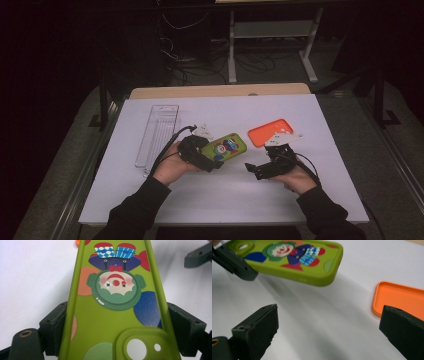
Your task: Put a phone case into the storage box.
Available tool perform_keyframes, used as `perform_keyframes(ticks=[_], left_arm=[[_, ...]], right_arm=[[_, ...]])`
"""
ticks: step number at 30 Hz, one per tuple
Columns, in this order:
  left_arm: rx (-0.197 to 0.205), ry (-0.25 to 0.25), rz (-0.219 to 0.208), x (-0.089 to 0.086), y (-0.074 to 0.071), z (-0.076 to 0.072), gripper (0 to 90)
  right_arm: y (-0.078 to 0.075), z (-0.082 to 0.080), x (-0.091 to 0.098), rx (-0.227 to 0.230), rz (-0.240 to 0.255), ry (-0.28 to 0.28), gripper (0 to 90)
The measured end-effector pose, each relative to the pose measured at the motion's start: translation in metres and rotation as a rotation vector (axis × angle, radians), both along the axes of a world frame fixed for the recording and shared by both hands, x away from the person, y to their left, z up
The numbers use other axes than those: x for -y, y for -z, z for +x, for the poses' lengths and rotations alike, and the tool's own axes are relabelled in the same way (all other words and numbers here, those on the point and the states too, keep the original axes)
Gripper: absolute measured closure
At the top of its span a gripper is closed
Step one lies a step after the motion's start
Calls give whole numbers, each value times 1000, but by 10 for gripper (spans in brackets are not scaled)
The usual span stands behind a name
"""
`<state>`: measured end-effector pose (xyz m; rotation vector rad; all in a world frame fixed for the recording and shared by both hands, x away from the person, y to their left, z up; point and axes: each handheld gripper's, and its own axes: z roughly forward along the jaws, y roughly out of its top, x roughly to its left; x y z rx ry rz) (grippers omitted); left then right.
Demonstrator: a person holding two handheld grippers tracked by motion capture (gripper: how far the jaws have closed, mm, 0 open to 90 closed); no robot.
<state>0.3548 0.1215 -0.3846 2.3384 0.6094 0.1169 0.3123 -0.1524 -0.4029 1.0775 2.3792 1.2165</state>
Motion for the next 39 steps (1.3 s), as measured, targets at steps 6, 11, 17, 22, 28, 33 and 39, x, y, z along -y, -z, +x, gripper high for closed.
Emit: perform_keyframes(ticks=[6, 11, 17, 22, 28, 33, 39], left_arm=[[-8, -12, -37, 2, 0, -2, 156], [-7, -5, -32, 0, -1, 0, 156], [-8, -21, -44, 0, -1, -1, 156], [-5, 2, -26, -1, -1, 1, 156], [-12, -11, -42, 0, -1, -1, 156], [-6, 3, -19, -2, -2, 1, 157], [-11, -10, -40, 0, -1, -1, 157]], right_arm=[[4, 0, -5, 24, -45, 2, 13], [6, 0, -7, 67, -86, -7, 13], [7, 1, -6, 104, -110, -10, 13], [7, 0, -8, 142, -126, -8, 13], [8, -2, -10, 182, -145, -6, 13], [8, -3, -11, 221, -171, -4, 13], [7, -6, -13, 276, -230, -10, 13]])
